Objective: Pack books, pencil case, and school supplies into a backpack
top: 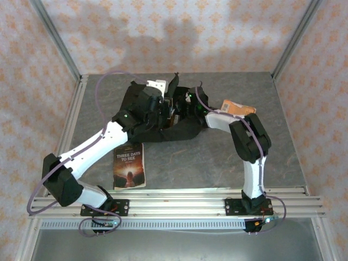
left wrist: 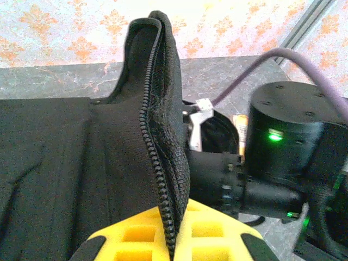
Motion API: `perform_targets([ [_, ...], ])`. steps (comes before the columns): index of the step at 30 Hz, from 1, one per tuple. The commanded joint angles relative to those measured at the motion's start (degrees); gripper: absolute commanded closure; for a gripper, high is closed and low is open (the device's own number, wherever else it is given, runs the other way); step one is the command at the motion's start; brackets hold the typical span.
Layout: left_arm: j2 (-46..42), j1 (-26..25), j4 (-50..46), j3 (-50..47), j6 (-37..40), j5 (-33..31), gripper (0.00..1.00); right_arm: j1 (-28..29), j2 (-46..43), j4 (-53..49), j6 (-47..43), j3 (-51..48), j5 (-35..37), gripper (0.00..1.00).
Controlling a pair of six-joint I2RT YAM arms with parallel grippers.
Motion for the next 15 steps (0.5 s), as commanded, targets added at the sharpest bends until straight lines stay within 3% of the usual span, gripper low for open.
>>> perform_targets([
  [1, 1.6, 1.0, 4.3, 4.5, -0.4, 0.4, 1.00, 1.7, 3.3, -4.5, -5.8, 8.3, -0.1, 0.57],
  [4, 4.0, 2.1, 2.7, 6.5, -1.3, 0.3, 1.00, 1.2, 3.7, -11.4, -9.8, 11.7, 2.5, 0.27],
  [7, 6.2, 3.6, 1.0, 8.3, -1.9, -0.6, 1.00, 0.6, -0.6, -18.2, -15.2, 11.0, 8.1, 0.11],
  [10, 9.0, 5.6, 0.8, 9.7, -3.4, -0.5, 1.00, -0.1, -6.5, -22.0, -18.4, 7.8, 13.9, 0.06],
  [15, 15.6, 8.4, 0.7, 14.0, -6.5, 3.1, 1.00, -0.9, -15.9, -26.9, -20.0, 2.0, 24.4, 0.06],
])
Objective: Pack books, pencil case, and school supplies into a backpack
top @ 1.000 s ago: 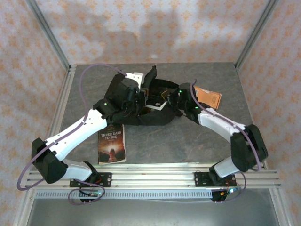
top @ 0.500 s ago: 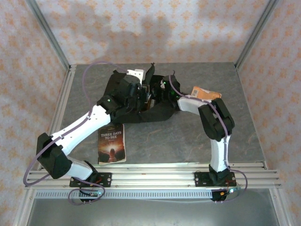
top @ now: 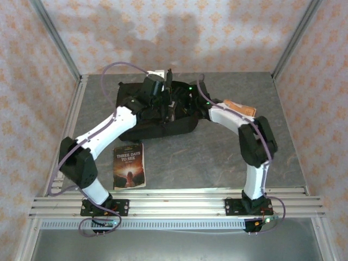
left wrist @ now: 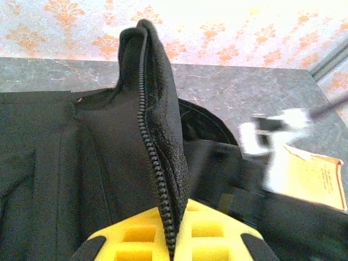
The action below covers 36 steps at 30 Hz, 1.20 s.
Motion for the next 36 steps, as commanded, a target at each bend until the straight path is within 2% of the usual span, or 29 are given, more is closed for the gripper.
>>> perform_targets([
  [1, 4.0, 2.0, 1.4, 5.2, -2.8, 2.2, 1.00, -0.3, -9.4, -3.9, -3.3, -3.4, 11.4, 0.08],
  [5, 10.6, 2.2, -0.9, 10.9, -2.6, 8.5, 1.00, -0.3, -16.8, -4.0, -3.0, -8.7, 18.7, 0.10],
  [7, 12.8, 2.1, -3.7, 14.4, -3.3, 12.4, 0.81, -0.3, -20.3, -6.3, -4.5, -9.9, 22.2, 0.10],
  [10, 10.7, 2.1, -3.2, 12.6, -5.3, 13.7, 0.57, -0.3, -25.2, -10.1, -6.4, -11.9, 27.4, 0.10],
  [14, 3.2, 2.1, -3.2, 7.1, -6.3, 14.2, 0.34, -0.3, -31.6, -11.7, -8.4, -16.0, 31.3, 0.10],
  [18, -5.8, 1.6, -5.6, 0.2, -7.7, 15.6, 0.33, 0.4, -35.9, -11.7, -10.8, -19.4, 29.9, 0.12],
  [21, -14.7, 1.6, -8.7, -8.5, -11.4, 10.2, 0.33, 2.7, -38.2, -12.9, -13.4, -21.5, 30.7, 0.13],
  [23, -19.4, 1.7, -15.1, -13.0, -13.1, 6.2, 0.34, 4.5, -39.3, -13.5, -15.2, -23.0, 31.1, 0.14],
  [27, -25.4, 1.7, -24.1, -23.9, -17.4, 3.0, 0.34, 7.9, -39.4, -15.4, -18.0, -25.1, 30.8, 0.16],
  [32, -30.2, 1.6, -21.2, -41.4, -22.2, 4.5, 0.35, 10.8, -38.8, -15.3, -19.2, -28.0, 28.2, 0.16],
  [36, -28.9, 1.6, -17.3, -48.0, -21.7, 3.9, 0.36, 11.6, -37.8, -13.7, -19.2, -29.7, 24.9, 0.16],
])
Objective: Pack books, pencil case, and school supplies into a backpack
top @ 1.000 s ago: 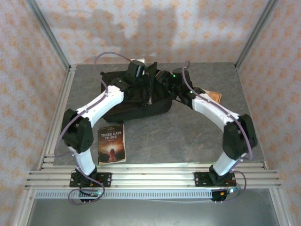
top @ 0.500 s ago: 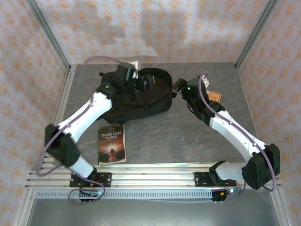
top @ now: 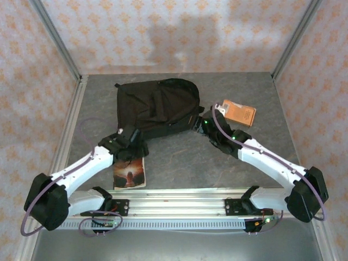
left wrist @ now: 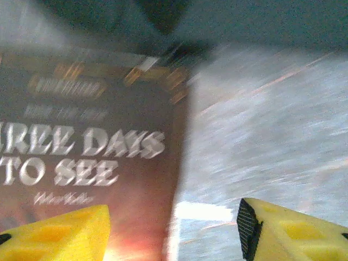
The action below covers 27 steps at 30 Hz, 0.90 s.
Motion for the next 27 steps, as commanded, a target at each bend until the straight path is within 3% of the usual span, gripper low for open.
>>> perform_targets([
  [1, 0.8, -0.3, 2.8, -1.6, -0.9, -1.8, 0.36, 0.8, 1.0, 0.4, -1.4, -1.1, -2.7, 0.16],
  [7, 9.7, -2.4, 9.8, -2.9, 0.3, 2.9, 0.41, 1.2, 2.4, -0.4, -1.2, -1.0, -4.9, 0.17],
  [12, 19.8, -9.0, 14.4, 1.4, 1.5, 7.2, 0.45, 1.2, 1.2, -0.7, -1.4, -1.7, -3.5, 0.17],
  [17, 26.5, -16.0, 12.8, 11.6, 5.5, 10.6, 0.49, 1.3, 1.8, -1.1, -1.3, -1.1, -4.8, 0.16],
  [22, 24.3, -19.5, 9.3, 18.9, 8.2, 11.7, 0.48, 1.3, 0.2, -4.6, -1.3, -1.2, -1.0, 0.17],
  [27, 15.5, -18.5, 4.8, 18.1, 6.3, 4.2, 0.43, 1.3, -1.2, -6.3, -2.0, -2.4, -3.3, 0.27],
])
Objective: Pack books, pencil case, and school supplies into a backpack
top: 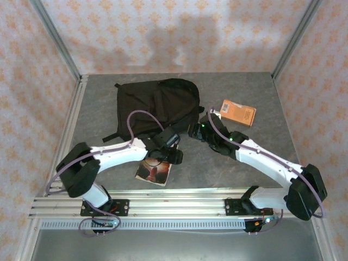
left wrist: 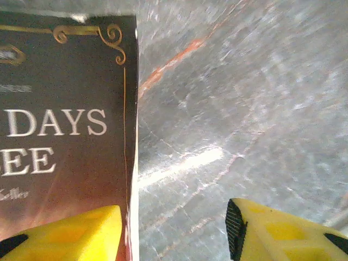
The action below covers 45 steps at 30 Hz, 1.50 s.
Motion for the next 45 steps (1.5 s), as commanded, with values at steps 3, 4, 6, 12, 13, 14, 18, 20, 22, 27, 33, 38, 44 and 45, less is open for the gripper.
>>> perform_targets([
  [3, -8.7, 4.0, -9.4, -2.0, -2.9, -11.4, 0.39, 0.3, -1.0, -2.9, -1.0, -1.9, -4.6, 0.34],
  [4, -10.0, 5.8, -9.8, -4.1, -4.1, -12.6, 0.37, 0.3, -0.1, -2.3, -0.7, -2.4, -7.3, 0.34],
  [6, -12.1, 9.7, -8.9, -8.8, -6.2, -13.1, 0.34, 0.3, 2.6, -0.7, -0.1, -2.4, -14.4, 0.35],
  [12, -13.1, 14.0, -4.2, -16.8, -7.6, -12.6, 0.30, 0.3, 8.5, 0.8, 1.0, -1.8, -21.8, 0.33],
  [13, -12.5, 14.0, -4.0, -17.1, -7.2, -13.1, 0.30, 0.3, 9.0, 0.7, 1.0, -1.8, -21.7, 0.33],
  [14, -11.9, 13.9, -4.2, -17.3, -6.7, -13.7, 0.30, 0.3, 9.3, 0.7, 1.0, -1.7, -21.7, 0.33],
  [18, -9.7, 14.0, -3.0, -18.3, -4.5, -11.6, 0.30, 0.3, 10.9, 0.7, 0.9, -1.3, -22.4, 0.32],
  [20, -8.7, 14.0, -1.1, -19.1, -3.9, -8.7, 0.30, 0.3, 11.6, 0.8, 0.7, -1.2, -22.7, 0.32],
  [22, -7.8, 13.9, 0.9, -19.7, -3.5, -5.3, 0.31, 0.3, 12.6, 1.0, 0.5, -1.1, -23.4, 0.32],
  [27, -7.3, 13.6, 7.3, -21.4, -3.6, 4.8, 0.35, 0.3, 14.4, 0.6, 0.3, -1.2, -23.0, 0.32],
  [33, -11.5, 11.7, 8.2, -20.6, -1.8, 8.4, 0.37, 0.3, 17.3, 0.6, 0.4, -1.0, -24.8, 0.32],
  [38, -12.5, 11.2, 9.5, -20.7, -1.7, 10.3, 0.37, 0.3, 20.3, 2.2, 0.9, -0.7, -28.3, 0.32],
  [44, -9.7, 10.6, 12.1, -20.4, -2.0, 13.1, 0.39, 0.3, 23.7, 4.7, 2.9, -0.4, -33.2, 0.32],
  [45, -9.1, 10.3, 12.5, -20.2, -2.0, 13.4, 0.39, 0.3, 24.5, 5.4, 3.4, -0.4, -34.2, 0.32],
])
